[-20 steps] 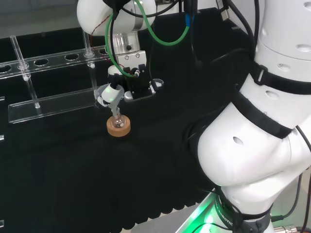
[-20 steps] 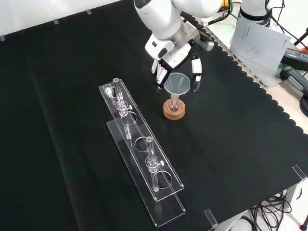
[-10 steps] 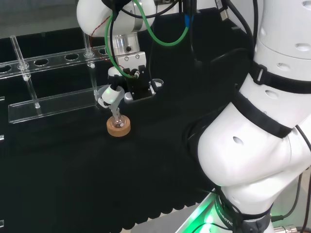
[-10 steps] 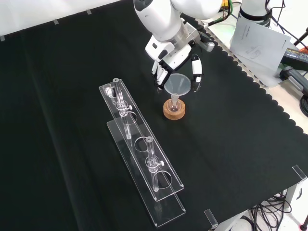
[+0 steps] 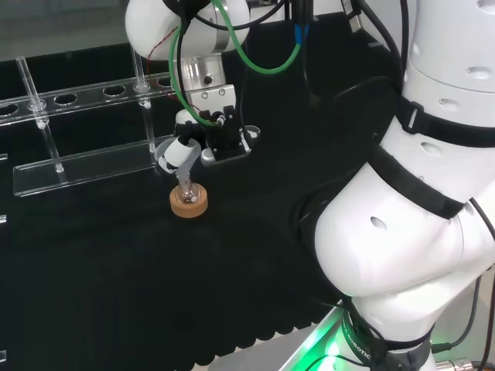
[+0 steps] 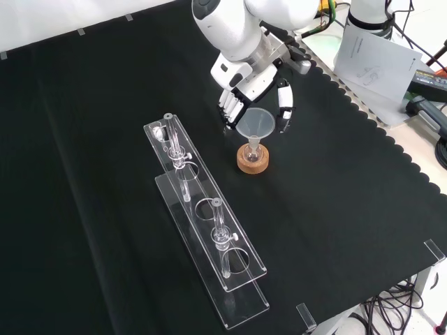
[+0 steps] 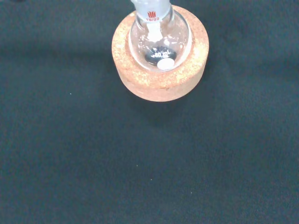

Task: Place the funnel on the round-bottom flask.

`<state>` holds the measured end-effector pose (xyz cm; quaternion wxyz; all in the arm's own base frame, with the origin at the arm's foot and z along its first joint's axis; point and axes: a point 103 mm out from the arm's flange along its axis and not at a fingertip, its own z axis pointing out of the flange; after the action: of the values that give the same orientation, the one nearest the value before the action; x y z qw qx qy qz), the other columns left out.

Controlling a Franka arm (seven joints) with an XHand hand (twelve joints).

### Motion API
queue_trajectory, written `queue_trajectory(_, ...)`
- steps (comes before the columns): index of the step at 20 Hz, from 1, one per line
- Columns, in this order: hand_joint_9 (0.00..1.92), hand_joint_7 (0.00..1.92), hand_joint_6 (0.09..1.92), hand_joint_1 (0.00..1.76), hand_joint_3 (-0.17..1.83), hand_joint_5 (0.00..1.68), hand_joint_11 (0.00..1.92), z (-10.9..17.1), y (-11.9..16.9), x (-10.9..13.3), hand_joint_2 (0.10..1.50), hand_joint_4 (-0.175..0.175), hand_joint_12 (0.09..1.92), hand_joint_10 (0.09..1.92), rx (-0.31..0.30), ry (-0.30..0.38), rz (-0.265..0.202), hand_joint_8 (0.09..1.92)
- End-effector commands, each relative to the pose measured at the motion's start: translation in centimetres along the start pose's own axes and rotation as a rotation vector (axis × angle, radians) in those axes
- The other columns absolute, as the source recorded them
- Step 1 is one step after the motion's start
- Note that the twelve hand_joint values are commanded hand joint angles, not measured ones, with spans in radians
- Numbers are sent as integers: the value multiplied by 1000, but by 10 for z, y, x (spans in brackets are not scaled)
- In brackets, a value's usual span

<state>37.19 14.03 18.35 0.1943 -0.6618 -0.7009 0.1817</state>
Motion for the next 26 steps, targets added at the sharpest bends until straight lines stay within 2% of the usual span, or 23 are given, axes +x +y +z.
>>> queue_trajectory(1,453,147,163,511,340,372,371,2,-3,-4,689,-64,1430,699,-9,1,-3,738)
queue_trajectory(4,428,121,135,506,327,371,351,4,-5,-7,692,-64,1442,706,-19,5,-6,735)
queue_trajectory(7,311,45,87,488,300,332,297,3,-9,-10,692,-63,1467,735,-78,23,-25,702)
queue_trajectory(11,102,2,87,442,229,204,203,-5,-17,-14,690,-57,1506,805,-154,49,-37,406)
queue_trajectory(15,42,0,87,428,194,156,163,-14,-22,-21,696,-57,1525,832,-169,72,-32,269)
queue_trajectory(23,23,0,87,414,177,144,142,-33,-30,-32,700,-57,1534,843,-211,107,-40,233)
queue_trajectory(26,30,0,87,410,166,148,143,-41,-34,-37,706,-59,1540,850,-226,119,-43,278)
